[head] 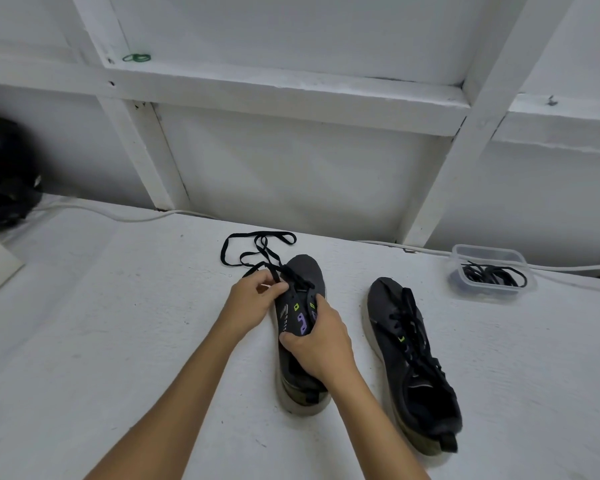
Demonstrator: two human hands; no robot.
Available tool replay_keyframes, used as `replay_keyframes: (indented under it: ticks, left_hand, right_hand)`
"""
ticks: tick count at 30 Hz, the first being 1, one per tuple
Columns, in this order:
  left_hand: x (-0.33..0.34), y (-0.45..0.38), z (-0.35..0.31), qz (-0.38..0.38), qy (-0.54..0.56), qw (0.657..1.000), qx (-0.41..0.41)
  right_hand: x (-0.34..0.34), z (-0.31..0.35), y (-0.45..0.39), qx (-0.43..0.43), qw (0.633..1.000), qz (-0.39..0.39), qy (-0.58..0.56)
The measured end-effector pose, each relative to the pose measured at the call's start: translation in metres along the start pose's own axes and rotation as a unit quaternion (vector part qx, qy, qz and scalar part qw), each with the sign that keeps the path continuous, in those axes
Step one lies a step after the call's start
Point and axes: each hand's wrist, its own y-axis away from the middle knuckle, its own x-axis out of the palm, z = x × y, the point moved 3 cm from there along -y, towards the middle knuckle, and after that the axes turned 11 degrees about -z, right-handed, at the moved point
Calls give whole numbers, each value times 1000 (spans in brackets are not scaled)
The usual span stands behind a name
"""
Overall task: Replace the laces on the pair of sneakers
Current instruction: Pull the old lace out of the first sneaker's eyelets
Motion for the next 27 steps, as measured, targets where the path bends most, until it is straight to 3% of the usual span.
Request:
replay_keyframes:
  ticks: [8,11,13,18,27]
  left_hand:
    - [-2,9,-3,-7,23,1000,-6]
    - [-2,7,-3,7,14,1000,-5]
    - [-1,7,-4,10,15,1000,-8]
    - [2,5,-3,4,18,1000,-23]
    - [3,8,0,13,31,998,-49]
  right_hand:
    - [-4,2,-5,0,999,15,-36]
    - [-18,8,-17,-33,996,-57,-63]
    - [-25,14,-29,-70,994,-78,-8]
    - [-16,28,-58,-108,982,23,152]
    - [0,16,-69,-136,976,-43,163]
